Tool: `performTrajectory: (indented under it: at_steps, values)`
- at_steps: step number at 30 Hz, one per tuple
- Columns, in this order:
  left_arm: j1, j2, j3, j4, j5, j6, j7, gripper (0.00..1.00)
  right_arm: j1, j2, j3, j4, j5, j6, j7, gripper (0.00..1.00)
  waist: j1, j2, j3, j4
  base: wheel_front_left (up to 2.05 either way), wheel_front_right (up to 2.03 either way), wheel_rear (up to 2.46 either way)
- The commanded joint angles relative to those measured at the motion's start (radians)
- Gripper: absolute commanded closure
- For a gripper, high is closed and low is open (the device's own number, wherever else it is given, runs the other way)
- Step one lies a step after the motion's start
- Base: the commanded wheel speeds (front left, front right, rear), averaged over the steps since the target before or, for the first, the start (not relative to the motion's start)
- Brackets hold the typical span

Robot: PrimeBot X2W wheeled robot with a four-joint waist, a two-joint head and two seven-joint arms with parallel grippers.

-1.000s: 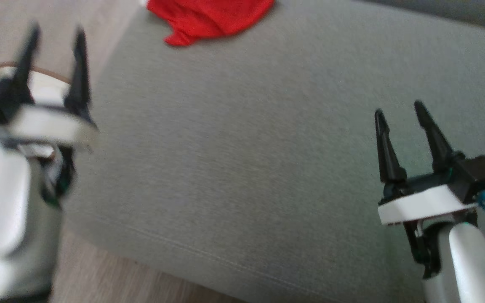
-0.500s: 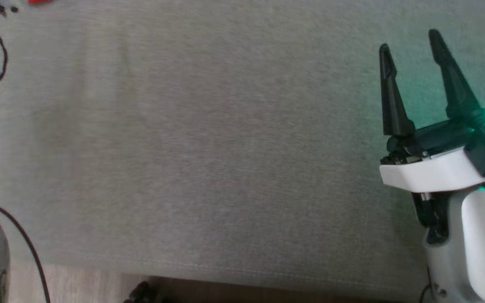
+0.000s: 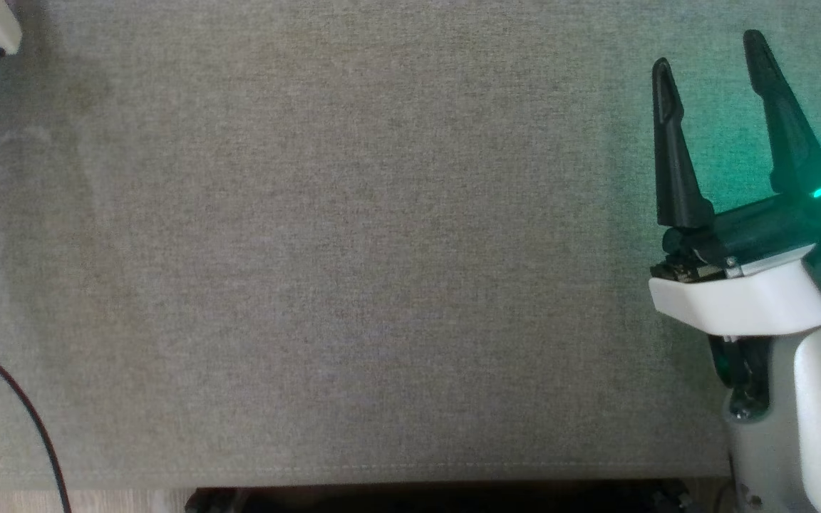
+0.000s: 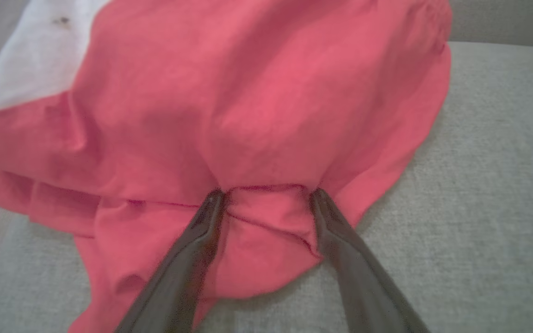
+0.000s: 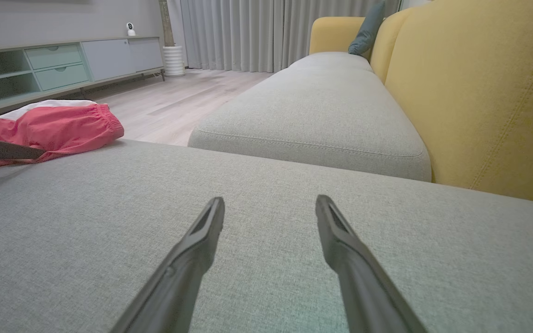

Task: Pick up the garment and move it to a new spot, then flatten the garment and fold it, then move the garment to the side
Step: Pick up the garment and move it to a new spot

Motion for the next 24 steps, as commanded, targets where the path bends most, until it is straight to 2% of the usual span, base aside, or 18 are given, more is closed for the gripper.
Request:
performTrajectory:
  at_steps: [1,2,3,9,16,18,24]
  values:
    - [-0.001,0.068,0.022,0.013,-0.003,0.013,0.002,0.59,0.02,0.001,0.021,-0.039,0.002,0.007,0.001,0.0,0.0,0.0,-0.003,0.0,0.0,0.0,0.0]
    - [-0.001,0.069,0.021,0.023,-0.004,0.013,-0.004,0.87,0.019,0.001,0.021,-0.038,0.003,0.007,0.0,0.0,0.0,0.0,-0.005,0.0,0.0,0.0,0.0]
    - [-0.002,0.069,0.02,0.032,-0.005,0.013,-0.012,1.0,0.019,0.001,0.019,-0.037,0.003,0.007,-0.002,0.0,0.0,0.0,-0.008,0.001,0.0,0.0,0.0]
    - [-0.013,0.081,0.005,0.052,0.006,0.007,-0.078,1.0,0.016,0.001,0.014,-0.025,0.005,0.007,-0.012,0.0,0.0,0.0,-0.041,0.012,0.0,0.0,0.0]
    - [-0.042,0.099,-0.035,0.03,0.043,-0.003,-0.202,1.0,0.02,0.001,0.019,0.015,0.03,0.007,-0.037,0.0,0.0,0.0,-0.136,0.013,0.0,0.0,0.0]
    - [-0.053,0.092,-0.07,0.008,0.056,-0.018,-0.24,1.0,0.029,0.001,0.008,0.042,0.051,0.007,-0.054,0.0,0.0,0.0,-0.208,0.002,0.0,0.0,0.0]
    - [-0.045,0.059,-0.145,-0.053,0.053,-0.04,-0.249,1.0,0.052,0.001,-0.019,0.088,0.09,0.007,-0.083,0.0,0.0,0.0,-0.323,-0.031,0.0,0.0,0.0]
